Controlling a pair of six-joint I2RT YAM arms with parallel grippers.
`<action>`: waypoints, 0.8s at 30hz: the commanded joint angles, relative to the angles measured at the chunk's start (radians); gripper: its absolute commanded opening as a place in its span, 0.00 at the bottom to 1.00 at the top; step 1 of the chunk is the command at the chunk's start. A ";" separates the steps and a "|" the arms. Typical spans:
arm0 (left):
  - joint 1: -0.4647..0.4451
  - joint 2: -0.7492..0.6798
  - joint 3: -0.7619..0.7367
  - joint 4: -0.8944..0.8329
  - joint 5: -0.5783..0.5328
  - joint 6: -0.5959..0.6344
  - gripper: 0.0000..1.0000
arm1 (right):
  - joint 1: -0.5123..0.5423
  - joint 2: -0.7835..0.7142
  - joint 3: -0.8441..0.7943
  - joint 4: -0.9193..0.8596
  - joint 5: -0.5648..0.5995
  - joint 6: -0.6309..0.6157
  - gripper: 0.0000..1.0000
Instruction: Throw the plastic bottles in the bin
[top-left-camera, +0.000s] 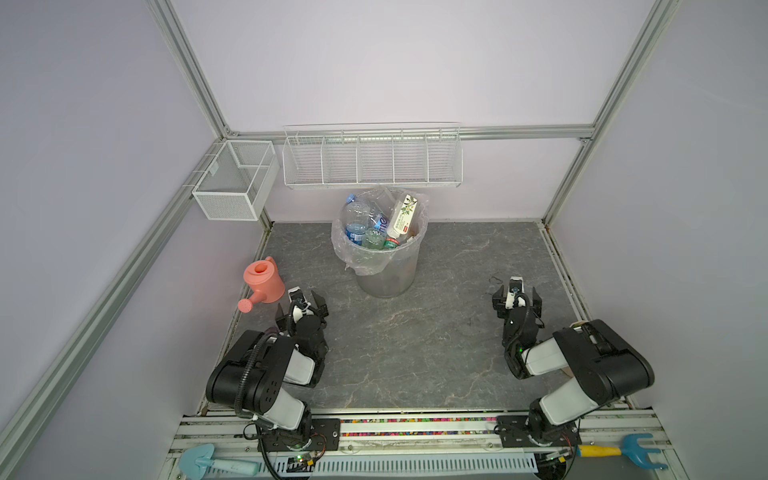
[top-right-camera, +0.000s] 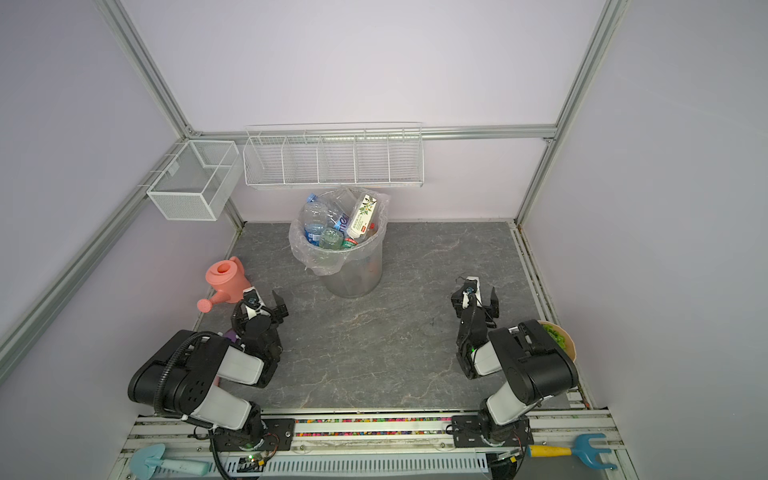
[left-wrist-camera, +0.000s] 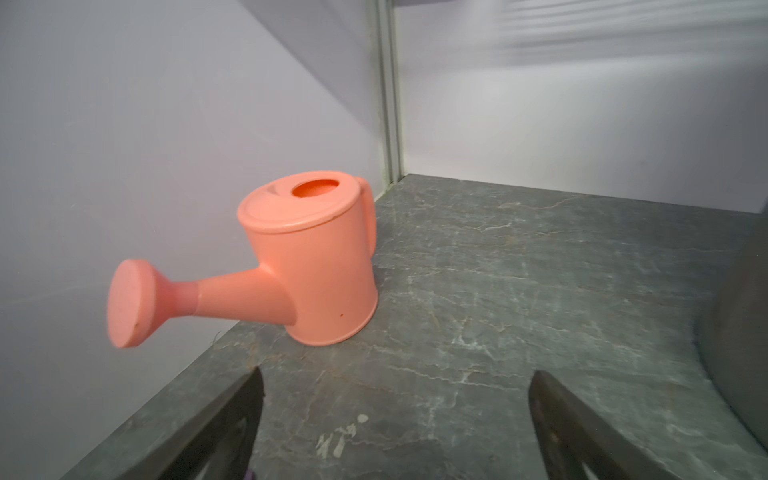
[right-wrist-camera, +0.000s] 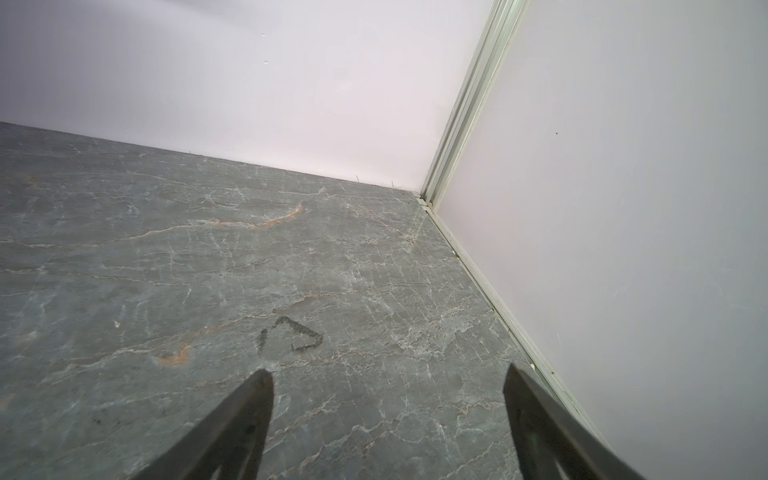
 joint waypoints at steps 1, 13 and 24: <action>0.011 0.048 -0.004 0.082 0.228 0.085 0.99 | -0.004 0.006 -0.020 0.069 -0.091 -0.033 0.89; 0.140 0.001 0.232 -0.370 0.322 -0.029 0.98 | -0.299 -0.048 0.183 -0.464 -0.609 0.178 0.89; 0.243 -0.004 0.270 -0.438 0.511 -0.079 0.98 | -0.297 -0.057 0.191 -0.493 -0.608 0.178 0.89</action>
